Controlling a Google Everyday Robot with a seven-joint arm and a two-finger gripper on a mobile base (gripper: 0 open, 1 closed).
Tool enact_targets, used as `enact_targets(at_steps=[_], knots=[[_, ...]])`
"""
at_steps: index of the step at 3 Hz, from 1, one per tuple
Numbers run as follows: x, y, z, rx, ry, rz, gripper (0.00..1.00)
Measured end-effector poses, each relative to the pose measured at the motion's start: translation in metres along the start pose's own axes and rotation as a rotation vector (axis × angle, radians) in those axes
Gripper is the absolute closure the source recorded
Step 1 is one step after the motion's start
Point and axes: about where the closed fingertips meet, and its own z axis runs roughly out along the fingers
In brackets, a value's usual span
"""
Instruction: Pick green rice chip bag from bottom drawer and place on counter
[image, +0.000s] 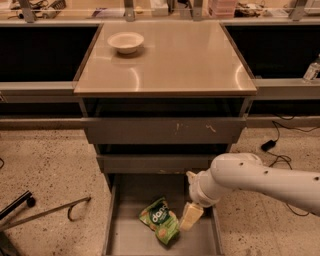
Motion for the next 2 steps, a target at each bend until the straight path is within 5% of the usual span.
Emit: enact_targets(at_steps=[1, 2], knots=[[-0.0046, -0.0404, 0.0684, 0.054, -0.087, 0.053, 0.00], [-0.0046, -0.0404, 0.0686, 0.054, -0.087, 0.053, 0.00]])
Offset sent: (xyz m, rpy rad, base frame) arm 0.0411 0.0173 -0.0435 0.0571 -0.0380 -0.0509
